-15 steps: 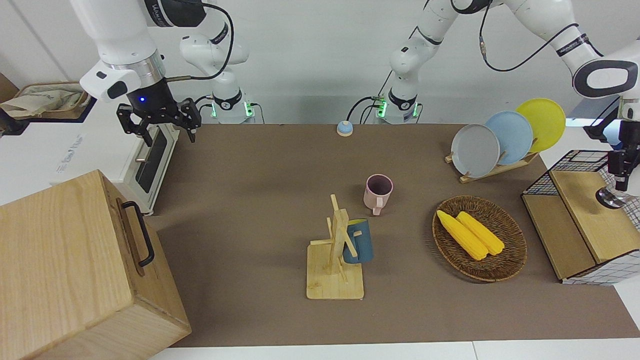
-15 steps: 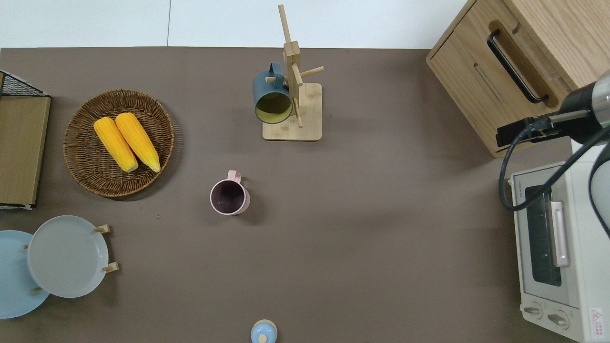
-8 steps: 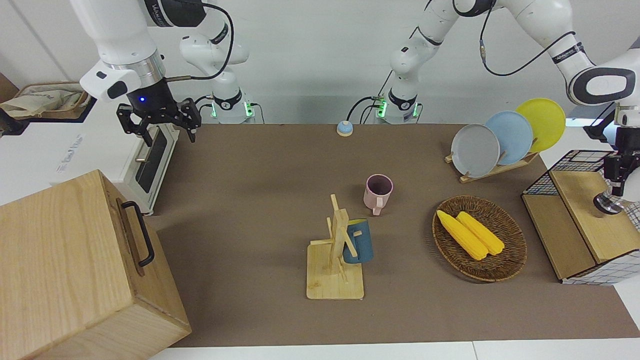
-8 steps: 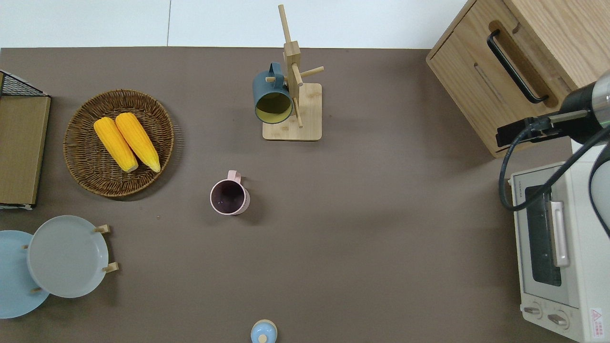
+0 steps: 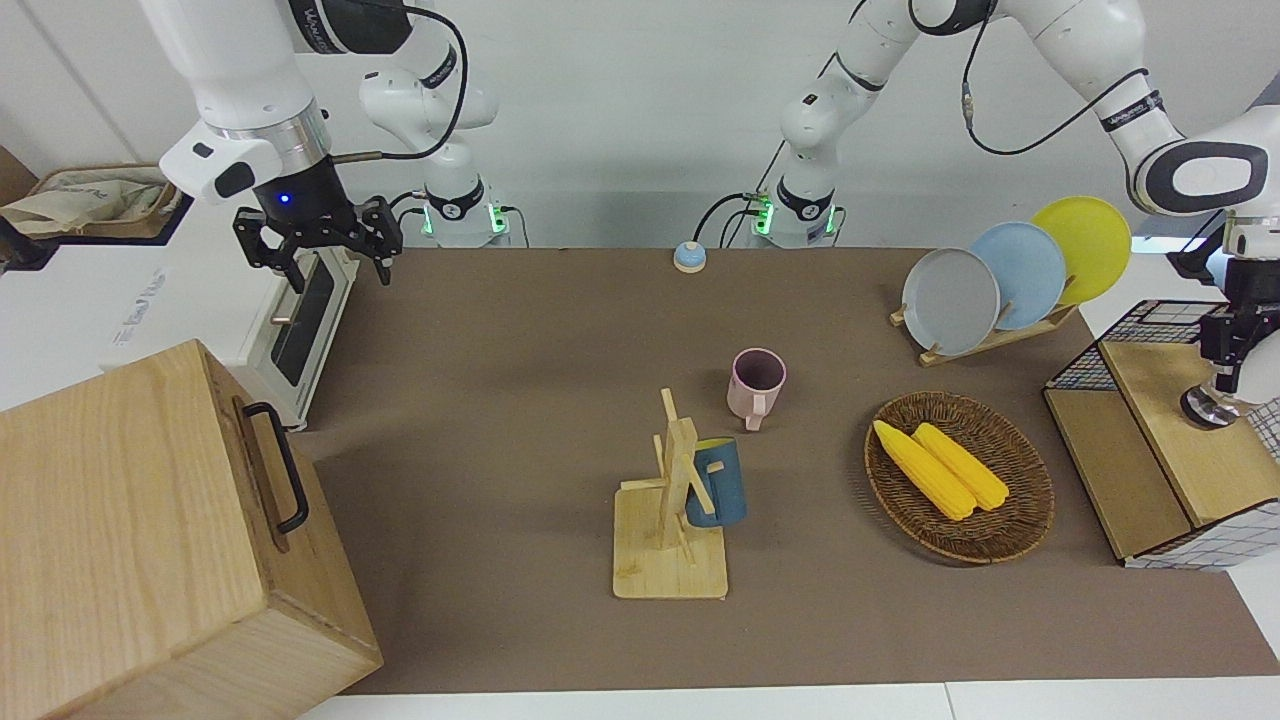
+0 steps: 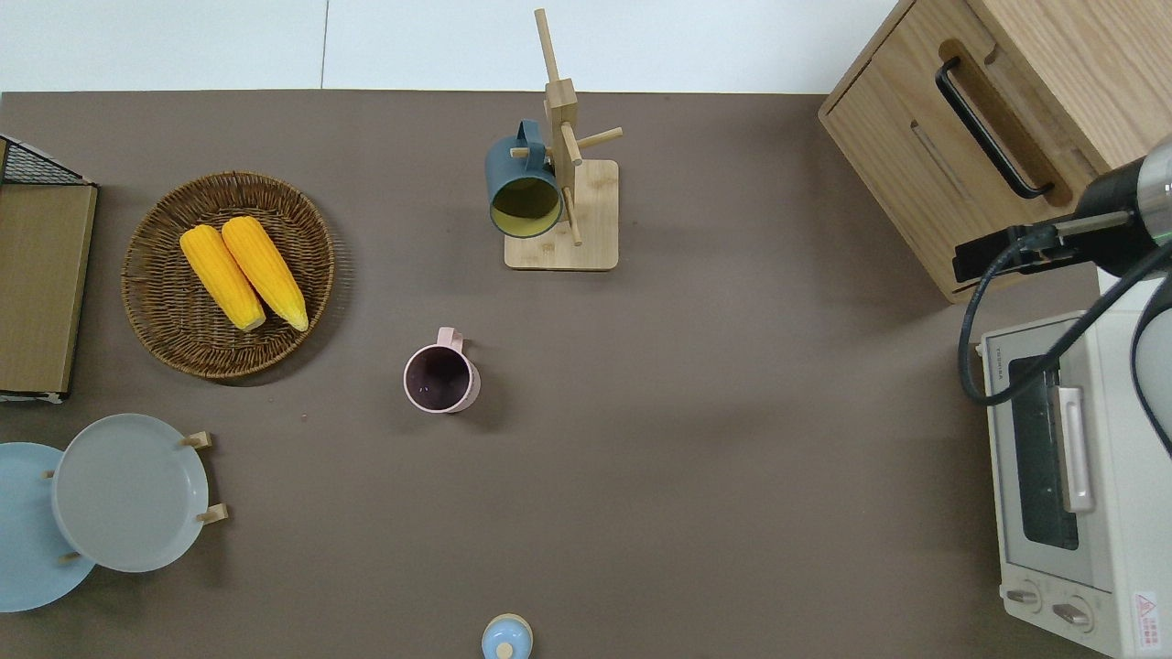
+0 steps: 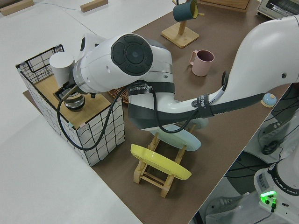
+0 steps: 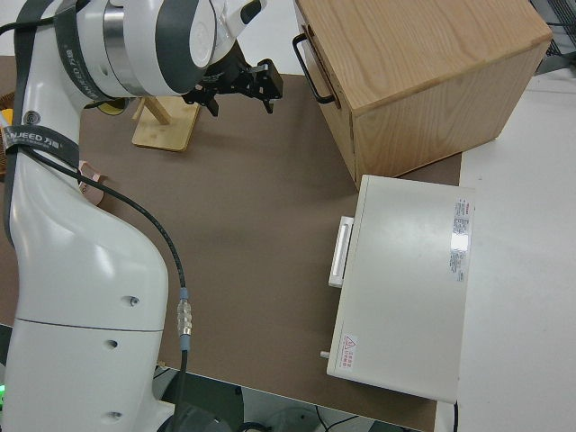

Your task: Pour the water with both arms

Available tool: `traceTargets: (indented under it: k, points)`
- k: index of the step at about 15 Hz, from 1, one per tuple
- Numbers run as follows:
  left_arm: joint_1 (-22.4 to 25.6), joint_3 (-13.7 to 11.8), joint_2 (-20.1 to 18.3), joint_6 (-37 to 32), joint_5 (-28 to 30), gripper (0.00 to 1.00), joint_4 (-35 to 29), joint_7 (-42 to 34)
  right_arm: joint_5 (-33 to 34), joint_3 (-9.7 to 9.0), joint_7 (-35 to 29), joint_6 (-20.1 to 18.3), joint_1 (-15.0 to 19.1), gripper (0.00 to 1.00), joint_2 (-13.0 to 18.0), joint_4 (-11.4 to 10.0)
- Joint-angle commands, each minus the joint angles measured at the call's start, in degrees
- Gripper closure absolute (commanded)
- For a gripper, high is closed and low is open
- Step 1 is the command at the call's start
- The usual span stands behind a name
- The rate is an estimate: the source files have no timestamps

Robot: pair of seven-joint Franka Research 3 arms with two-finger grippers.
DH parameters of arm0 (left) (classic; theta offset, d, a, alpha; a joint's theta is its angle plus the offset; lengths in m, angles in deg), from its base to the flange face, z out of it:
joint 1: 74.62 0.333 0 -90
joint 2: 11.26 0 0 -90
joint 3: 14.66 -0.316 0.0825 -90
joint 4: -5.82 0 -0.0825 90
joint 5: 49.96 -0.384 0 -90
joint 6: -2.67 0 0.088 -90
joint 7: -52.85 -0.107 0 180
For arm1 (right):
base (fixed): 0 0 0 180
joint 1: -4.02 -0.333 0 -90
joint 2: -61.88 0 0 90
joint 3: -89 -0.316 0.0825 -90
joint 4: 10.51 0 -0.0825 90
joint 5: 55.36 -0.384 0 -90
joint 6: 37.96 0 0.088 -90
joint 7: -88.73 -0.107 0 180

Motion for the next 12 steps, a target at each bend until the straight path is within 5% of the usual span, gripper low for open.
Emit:
traceTargets:
  k: [1,2,7,8,10,11,12]
  points:
    - [0.3,0.4,-0.7,1.4,2.0,0.95,-0.3,-1.9,-0.4,-0.66,1.4,0.1,1.0,0.013,1.2,-1.5]
    - [0.2,0.4,-0.2,1.4,2.0,0.87,-0.2,-1.9,-0.4,-0.66,1.4,0.1,1.0,0.013,1.3,-1.5]
    - [0.2,0.4,0.0,1.4,2.0,0.84,-0.2,-1.9,-0.4,-0.66,1.4,0.1,1.0,0.013,1.3,-1.5]
    - [0.2,0.4,0.0,1.4,2.0,0.76,-0.2,-1.9,-0.4,-0.66,1.4,0.0,1.0,0.013,1.3,-1.5]
    - [0.3,0.3,0.0,1.3,1.9,0.15,-0.2,-1.9,-0.4,-0.66,1.4,0.1,1.0,0.013,1.3,-1.5]
    - [0.3,0.3,0.0,1.3,1.8,0.0,-0.2,-1.9,-0.4,-0.66,1.4,0.1,1.0,0.013,1.3,-1.5]
    - [0.3,0.3,0.0,1.3,1.5,0.0,0.1,-1.4,-0.4,-0.66,1.4,0.0,1.0,0.013,1.3,-1.5]
